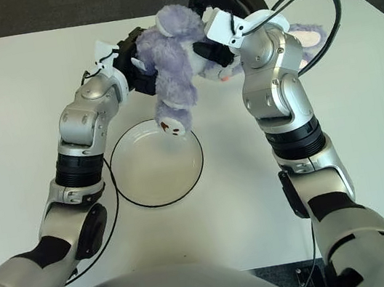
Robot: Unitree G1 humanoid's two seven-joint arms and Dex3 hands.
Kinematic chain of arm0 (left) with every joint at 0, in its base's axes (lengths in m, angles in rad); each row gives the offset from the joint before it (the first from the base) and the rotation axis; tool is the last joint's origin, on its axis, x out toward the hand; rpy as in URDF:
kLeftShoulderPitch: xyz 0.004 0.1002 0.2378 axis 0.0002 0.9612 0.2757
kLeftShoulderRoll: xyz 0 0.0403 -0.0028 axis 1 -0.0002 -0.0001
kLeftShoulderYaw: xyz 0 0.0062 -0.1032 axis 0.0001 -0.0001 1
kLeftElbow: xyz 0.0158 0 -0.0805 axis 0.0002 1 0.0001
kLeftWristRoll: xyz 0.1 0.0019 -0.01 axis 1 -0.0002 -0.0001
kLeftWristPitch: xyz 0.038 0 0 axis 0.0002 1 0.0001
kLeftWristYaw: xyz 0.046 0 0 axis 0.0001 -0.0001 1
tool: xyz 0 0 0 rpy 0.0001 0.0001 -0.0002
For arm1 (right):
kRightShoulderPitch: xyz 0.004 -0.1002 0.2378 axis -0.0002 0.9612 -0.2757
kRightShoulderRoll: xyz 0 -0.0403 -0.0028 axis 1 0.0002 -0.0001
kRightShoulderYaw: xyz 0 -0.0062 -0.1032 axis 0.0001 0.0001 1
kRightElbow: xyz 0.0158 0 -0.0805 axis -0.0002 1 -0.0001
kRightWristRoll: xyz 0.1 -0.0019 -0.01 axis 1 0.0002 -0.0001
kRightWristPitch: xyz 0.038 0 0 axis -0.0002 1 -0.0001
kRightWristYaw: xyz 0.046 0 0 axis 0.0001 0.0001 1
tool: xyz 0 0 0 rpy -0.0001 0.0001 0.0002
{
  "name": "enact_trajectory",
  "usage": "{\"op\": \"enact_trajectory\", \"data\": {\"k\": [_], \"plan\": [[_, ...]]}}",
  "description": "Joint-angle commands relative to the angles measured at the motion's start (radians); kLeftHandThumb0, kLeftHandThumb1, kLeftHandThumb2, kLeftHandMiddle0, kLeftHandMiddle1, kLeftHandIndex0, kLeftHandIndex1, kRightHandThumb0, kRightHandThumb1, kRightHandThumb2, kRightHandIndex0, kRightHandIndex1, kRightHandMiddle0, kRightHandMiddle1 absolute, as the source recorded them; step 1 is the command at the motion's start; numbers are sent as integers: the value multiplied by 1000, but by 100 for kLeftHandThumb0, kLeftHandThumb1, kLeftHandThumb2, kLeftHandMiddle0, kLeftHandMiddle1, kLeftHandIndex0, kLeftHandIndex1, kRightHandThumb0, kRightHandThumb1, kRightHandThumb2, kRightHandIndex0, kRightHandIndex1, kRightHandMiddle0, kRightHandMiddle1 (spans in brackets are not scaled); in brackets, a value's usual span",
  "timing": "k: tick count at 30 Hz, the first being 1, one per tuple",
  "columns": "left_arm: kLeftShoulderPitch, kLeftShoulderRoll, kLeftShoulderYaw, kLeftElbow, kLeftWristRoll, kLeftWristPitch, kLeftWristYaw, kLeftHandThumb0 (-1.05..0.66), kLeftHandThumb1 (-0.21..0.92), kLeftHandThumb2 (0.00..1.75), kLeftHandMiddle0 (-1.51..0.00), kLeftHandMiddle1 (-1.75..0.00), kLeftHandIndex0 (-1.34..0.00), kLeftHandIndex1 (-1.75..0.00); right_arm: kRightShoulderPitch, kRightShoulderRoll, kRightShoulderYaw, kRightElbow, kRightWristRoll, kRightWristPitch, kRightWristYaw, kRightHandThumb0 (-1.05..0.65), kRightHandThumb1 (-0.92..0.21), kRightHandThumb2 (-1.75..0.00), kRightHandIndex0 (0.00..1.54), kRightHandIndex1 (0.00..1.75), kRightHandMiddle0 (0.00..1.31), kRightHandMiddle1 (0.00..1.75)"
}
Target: Put the doll into the plate.
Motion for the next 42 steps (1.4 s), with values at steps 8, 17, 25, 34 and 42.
{"op": "enact_trajectory", "data": {"k": [8, 17, 25, 34, 42], "plan": [[-59, -8, 32, -2, -98, 104, -6, 0, 18, 139, -69, -175, -68, -145, 8, 1, -46, -39, 150, -43, 58, 65, 3, -175, 92, 175, 113, 175], [-58, -5, 40, -6, -118, 121, 4, 0, 16, 149, -64, -175, -61, -169, -19, 13, -120, -20, 298, 49, 116, 65, 3, -174, 91, 175, 109, 175], [-57, -7, 54, -10, -131, 134, 9, 0, 11, 153, -68, -168, -64, -174, -58, 29, -181, -9, 433, 203, 137, 64, 2, -173, 90, 175, 105, 175], [-61, -4, 84, -1, -185, 174, -9, 0, 6, 154, -77, -152, -72, -175, -64, 68, -252, -3, 517, 235, 44, 62, -1, -169, 88, 175, 102, 175], [-67, -3, 129, 13, -238, 217, 0, 0, 10, 147, -76, -141, -74, -175, -57, 31, -237, -33, 493, 239, -36, 31, 3, -170, 89, 175, 85, 169]]}}
